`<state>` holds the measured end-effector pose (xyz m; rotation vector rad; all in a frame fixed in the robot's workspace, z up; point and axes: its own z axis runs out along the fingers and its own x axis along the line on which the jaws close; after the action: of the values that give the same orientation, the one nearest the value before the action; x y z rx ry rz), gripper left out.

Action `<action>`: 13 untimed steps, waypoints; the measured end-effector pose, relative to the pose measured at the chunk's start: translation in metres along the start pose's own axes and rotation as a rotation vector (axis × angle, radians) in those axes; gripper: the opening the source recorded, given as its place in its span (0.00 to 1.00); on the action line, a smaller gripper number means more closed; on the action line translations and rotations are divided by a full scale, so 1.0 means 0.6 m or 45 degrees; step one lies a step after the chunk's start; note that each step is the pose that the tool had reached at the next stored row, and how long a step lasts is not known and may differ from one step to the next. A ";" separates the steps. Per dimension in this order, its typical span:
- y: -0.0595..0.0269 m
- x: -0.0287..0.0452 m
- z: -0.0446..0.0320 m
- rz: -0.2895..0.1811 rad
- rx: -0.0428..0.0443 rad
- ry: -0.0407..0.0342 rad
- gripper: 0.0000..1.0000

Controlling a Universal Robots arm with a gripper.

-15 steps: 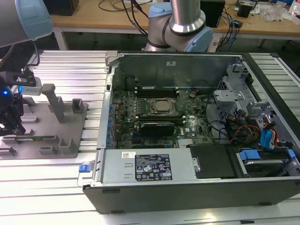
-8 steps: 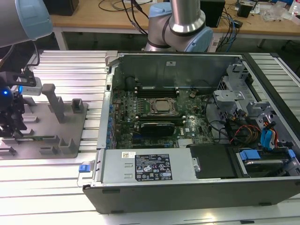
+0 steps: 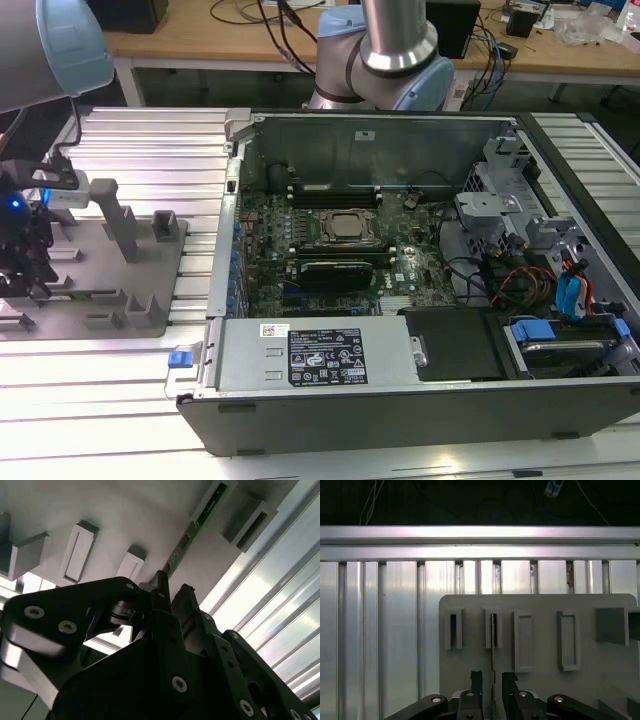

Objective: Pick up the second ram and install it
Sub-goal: 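Pick up the second ram and move it above second insertion slot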

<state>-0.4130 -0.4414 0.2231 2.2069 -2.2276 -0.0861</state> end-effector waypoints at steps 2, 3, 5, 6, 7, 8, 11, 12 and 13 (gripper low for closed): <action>0.003 0.000 0.006 -0.019 -0.001 0.0008 0.28; 0.003 0.000 0.008 -0.030 -0.001 0.0013 0.28; 0.003 -0.004 0.014 -0.065 -0.002 0.0029 0.28; 0.003 -0.006 0.017 -0.075 -0.003 0.0032 0.28; 0.003 -0.007 0.020 -0.083 -0.003 0.0035 0.28; 0.003 -0.008 0.024 -0.095 -0.003 0.0040 0.28; 0.004 -0.008 0.026 -0.108 -0.004 0.0054 0.28; 0.003 -0.008 0.026 -0.109 -0.004 0.0052 0.28; 0.003 -0.008 0.028 -0.109 -0.004 0.0050 0.28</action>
<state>-0.4157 -0.4358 0.2065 2.2987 -2.1292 -0.0850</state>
